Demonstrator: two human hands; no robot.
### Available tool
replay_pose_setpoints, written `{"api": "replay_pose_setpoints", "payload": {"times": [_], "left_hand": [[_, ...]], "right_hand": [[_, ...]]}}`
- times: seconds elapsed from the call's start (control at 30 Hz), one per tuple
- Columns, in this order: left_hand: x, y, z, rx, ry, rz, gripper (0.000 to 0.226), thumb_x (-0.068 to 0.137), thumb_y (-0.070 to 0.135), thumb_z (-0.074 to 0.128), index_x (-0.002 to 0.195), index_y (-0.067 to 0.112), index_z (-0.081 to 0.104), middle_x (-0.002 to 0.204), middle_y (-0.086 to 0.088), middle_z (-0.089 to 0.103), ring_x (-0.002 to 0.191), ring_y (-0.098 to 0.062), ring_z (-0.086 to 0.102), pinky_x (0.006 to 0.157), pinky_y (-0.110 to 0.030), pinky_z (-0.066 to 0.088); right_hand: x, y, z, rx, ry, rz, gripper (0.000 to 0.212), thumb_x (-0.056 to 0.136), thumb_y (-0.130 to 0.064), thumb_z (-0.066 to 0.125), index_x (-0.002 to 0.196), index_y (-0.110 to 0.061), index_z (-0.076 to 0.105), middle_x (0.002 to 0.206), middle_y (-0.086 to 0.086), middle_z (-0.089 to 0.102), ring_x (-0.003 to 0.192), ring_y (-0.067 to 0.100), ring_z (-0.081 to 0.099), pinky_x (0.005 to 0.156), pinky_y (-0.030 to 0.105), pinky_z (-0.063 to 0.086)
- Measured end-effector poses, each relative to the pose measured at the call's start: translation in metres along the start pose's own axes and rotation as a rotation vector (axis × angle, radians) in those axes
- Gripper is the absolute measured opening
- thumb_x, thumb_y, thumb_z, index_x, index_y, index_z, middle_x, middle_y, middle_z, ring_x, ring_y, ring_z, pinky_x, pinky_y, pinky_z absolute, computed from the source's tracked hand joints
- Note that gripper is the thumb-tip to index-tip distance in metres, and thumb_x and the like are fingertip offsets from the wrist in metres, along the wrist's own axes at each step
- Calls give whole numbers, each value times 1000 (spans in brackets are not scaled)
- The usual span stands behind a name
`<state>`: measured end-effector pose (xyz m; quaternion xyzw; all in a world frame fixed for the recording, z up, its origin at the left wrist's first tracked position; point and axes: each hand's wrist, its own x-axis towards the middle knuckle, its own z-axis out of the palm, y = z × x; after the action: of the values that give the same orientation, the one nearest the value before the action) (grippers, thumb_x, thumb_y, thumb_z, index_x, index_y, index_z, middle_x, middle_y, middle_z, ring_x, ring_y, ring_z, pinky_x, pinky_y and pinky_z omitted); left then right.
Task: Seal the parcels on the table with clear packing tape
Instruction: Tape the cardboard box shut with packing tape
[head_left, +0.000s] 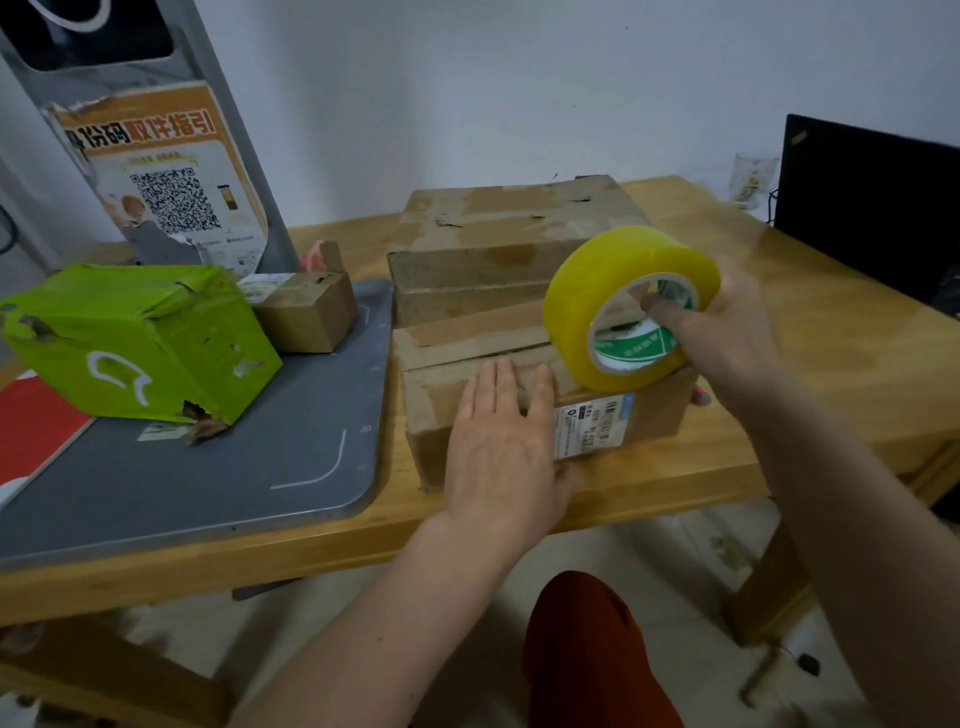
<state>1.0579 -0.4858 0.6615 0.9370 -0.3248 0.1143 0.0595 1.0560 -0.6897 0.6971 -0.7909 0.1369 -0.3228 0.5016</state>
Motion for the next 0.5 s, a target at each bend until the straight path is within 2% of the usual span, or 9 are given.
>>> {"api": "replay_pose_setpoints", "payload": {"times": [0.1, 0.2, 0.27, 0.4, 0.5], "left_hand": [[10, 17, 1, -8, -25, 7, 95, 93, 55, 51, 156, 2, 3, 164, -21, 2, 153, -32, -1, 125, -43, 1], [14, 21, 3, 7, -19, 30, 90, 93, 54, 51, 154, -1, 13, 164, -19, 11, 153, -30, 4, 125, -41, 0], [14, 20, 5, 26, -19, 39, 90, 94, 53, 51, 154, -2, 12, 164, -20, 10, 153, -31, 3, 125, -41, -1], [13, 19, 6, 34, -11, 50, 92, 94, 50, 51, 155, -3, 6, 164, -21, 7, 153, -31, 2, 125, -41, -2], [12, 17, 5, 48, -19, 56, 92, 95, 51, 49, 155, -2, 3, 164, -20, 4, 153, -30, 0, 124, -39, -5]], "right_hand": [[-9, 4, 8, 89, 18, 106, 40, 76, -25, 81, 110, -14, 63, 99, 1, 70, 88, 14, 68, 74, 35, 57], [-15, 5, 14, 95, -3, 68, 24, 76, -14, 81, 98, -16, 72, 93, -1, 74, 87, 13, 71, 78, 40, 59], [-14, 5, 14, 75, -2, 50, 21, 79, -11, 78, 97, -18, 72, 90, -5, 72, 87, 11, 69, 78, 37, 58], [-7, 3, 10, 58, -40, 26, 13, 86, -10, 71, 99, -13, 70, 87, -3, 69, 87, 17, 68, 75, 30, 56], [-5, 0, 6, 38, -72, -11, 7, 88, -8, 68, 92, -13, 68, 82, -2, 68, 76, 6, 65, 63, 18, 51]]}}
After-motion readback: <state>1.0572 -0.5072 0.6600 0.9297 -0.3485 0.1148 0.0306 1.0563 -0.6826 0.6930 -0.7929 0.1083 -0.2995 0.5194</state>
